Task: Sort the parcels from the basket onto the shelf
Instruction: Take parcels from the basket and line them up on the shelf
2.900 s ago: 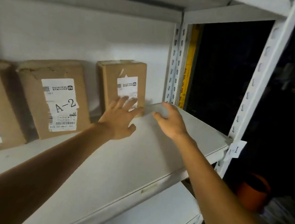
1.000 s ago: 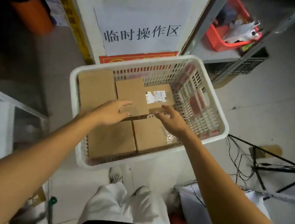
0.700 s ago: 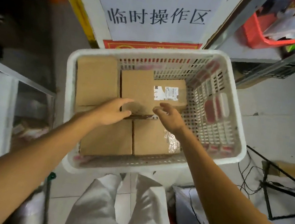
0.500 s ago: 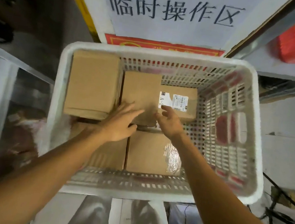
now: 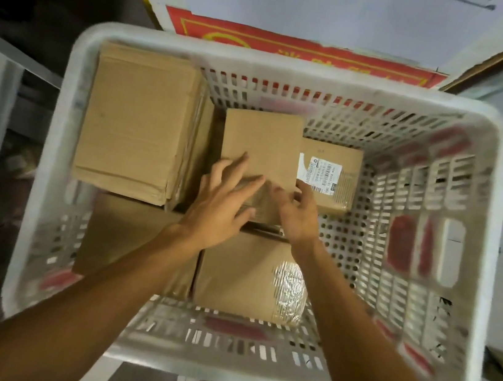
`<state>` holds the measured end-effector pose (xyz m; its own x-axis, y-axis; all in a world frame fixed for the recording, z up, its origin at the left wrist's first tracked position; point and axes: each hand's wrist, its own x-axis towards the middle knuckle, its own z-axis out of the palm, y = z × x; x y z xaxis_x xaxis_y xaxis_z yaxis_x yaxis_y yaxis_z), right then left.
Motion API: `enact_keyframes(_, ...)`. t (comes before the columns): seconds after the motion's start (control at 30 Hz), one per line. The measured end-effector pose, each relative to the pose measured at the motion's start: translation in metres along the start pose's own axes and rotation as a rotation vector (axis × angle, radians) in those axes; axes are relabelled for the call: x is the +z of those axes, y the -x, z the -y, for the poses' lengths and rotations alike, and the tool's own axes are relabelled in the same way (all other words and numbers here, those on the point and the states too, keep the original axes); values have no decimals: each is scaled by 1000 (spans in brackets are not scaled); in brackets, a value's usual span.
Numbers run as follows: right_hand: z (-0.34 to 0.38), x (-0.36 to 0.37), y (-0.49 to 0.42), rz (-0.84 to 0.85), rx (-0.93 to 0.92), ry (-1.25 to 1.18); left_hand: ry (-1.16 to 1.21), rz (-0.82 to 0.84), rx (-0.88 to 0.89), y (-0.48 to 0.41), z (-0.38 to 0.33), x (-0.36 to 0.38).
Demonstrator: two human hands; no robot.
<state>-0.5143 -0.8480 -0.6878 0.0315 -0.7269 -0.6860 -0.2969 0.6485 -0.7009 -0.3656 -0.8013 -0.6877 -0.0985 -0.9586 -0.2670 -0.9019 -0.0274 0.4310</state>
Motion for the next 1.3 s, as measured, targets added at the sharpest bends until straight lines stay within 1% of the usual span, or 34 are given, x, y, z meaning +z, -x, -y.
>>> enact_keyframes(0.03,-2,-5,1,-18,2,9,66,-17,-1,-2,-2,-1)
enact_keyframes(0.1,-7,-13,1,-50,31,25,162,-48,-95,-8,-5,-1)
enact_keyframes(0.17,-14,-17,-2,-56,39,46,168,-72,-186,-13,-8,3)
enact_keyframes(0.23,-17,-17,-5,-36,20,66,135,-82,-181,-14,-9,10)
enact_keyframes(0.3,-17,-17,-9,-33,28,16,154,-101,-227,-12,-6,13)
enact_keyframes(0.37,-15,-17,-9,-21,82,-116,277,-81,-289,-10,0,13)
enact_keyframes(0.43,-13,-14,-12,6,92,-164,438,-75,-266,-11,3,12)
enact_keyframes(0.5,-10,-11,-11,32,84,-157,517,-90,-261,-10,2,11)
enact_keyframes(0.63,-6,-12,3,-11,66,-80,576,-90,-271,-5,-6,2)
enact_keyframes(0.7,0,-14,14,-17,56,-46,641,-82,-297,-1,-10,-10)
enact_keyframes(0.9,27,-30,72,-122,-27,-68,750,-8,-346,11,-25,-50)
enact_keyframes(1.03,49,-46,128,-192,-96,-84,770,59,-221,24,-45,-86)
enact_keyframes(1.17,70,-57,180,-265,-185,-77,811,54,-114,46,-71,-126)
enact_keyframes(1.23,85,-58,202,-257,-229,-68,880,40,-116,61,-73,-150)
enact_keyframes(1.3,105,-55,218,-241,-317,-37,977,10,-147,77,-68,-173)
